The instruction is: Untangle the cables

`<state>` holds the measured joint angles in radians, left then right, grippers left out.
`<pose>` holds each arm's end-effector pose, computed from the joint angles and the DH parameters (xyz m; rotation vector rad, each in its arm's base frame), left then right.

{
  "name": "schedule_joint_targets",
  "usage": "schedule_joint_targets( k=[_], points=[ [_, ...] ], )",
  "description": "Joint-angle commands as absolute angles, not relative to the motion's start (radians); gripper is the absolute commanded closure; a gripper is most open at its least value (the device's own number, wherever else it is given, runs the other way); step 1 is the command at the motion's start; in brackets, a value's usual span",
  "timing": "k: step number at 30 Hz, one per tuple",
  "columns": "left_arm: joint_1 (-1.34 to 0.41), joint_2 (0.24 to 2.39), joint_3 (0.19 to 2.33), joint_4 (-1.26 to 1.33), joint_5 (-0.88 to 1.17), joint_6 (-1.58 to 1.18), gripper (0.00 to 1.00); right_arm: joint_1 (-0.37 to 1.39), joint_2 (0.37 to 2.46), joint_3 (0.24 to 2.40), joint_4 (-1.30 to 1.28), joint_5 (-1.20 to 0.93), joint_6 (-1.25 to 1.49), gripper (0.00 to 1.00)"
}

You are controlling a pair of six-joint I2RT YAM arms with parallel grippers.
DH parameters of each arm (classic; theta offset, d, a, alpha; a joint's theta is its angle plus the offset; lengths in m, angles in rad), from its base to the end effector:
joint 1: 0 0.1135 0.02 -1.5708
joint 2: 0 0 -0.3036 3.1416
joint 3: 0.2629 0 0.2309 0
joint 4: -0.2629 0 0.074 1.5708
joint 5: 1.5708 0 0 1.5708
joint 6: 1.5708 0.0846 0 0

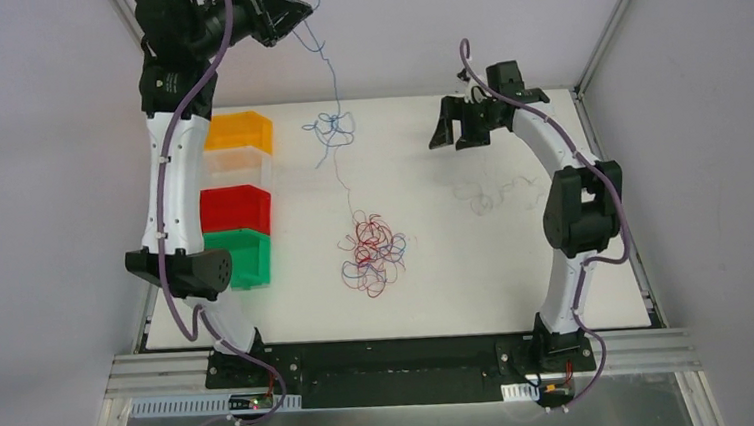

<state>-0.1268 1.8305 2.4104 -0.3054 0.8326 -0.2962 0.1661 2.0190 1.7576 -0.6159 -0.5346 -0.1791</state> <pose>0.3667 -0.1098 0.6148 0.6208 1.3058 -0.8859 0.4626 0.1213 0.2746 -0.6389 2.2976 0.6443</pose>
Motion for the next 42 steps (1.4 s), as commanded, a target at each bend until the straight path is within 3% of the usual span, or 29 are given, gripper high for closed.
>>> schedule_joint_targets(
  k=[1,4,8,13,20,29,31,37,39,42],
  points=[
    [-0.223,1.782,2.070,-0.299,0.903,-0.443,1.00,0.203,1.834,1.721,-0.431,-0.657,-0.091,0.09],
    [-0.286,1.837,2.036,-0.572,0.906,-0.248,1.00,0.217,1.804,1.678,-0.383,-0.649,-0.089,0.08],
    [-0.303,1.793,2.097,-0.402,0.939,-0.287,1.00,0.219,1.761,1.608,-0.367,-0.670,-0.071,0.07],
    [-0.323,1.815,2.121,-0.372,1.004,-0.340,1.00,0.261,1.698,1.482,-0.207,-0.689,-0.019,0.07],
    [-0.330,1.798,2.093,-0.299,1.011,-0.397,1.00,0.378,1.629,1.239,0.309,-0.491,0.053,0.01],
    [-0.330,1.802,2.161,-0.209,1.008,-0.533,1.00,0.573,1.803,1.300,0.641,-0.278,0.008,0.01],
    [-0.329,1.802,2.180,-0.155,1.018,-0.584,1.00,0.595,1.858,1.332,0.676,-0.254,0.008,0.12],
    [-0.298,1.810,2.318,0.041,0.998,-0.741,1.00,0.590,1.978,1.318,0.690,-0.121,-0.045,0.63],
    [-0.279,1.810,2.392,0.053,0.971,-0.727,1.00,0.562,1.976,1.277,0.683,-0.115,-0.045,0.70],
    [-0.248,1.820,2.504,0.054,0.907,-0.686,1.00,0.511,1.953,1.228,0.616,-0.115,-0.039,0.72]
  ],
)
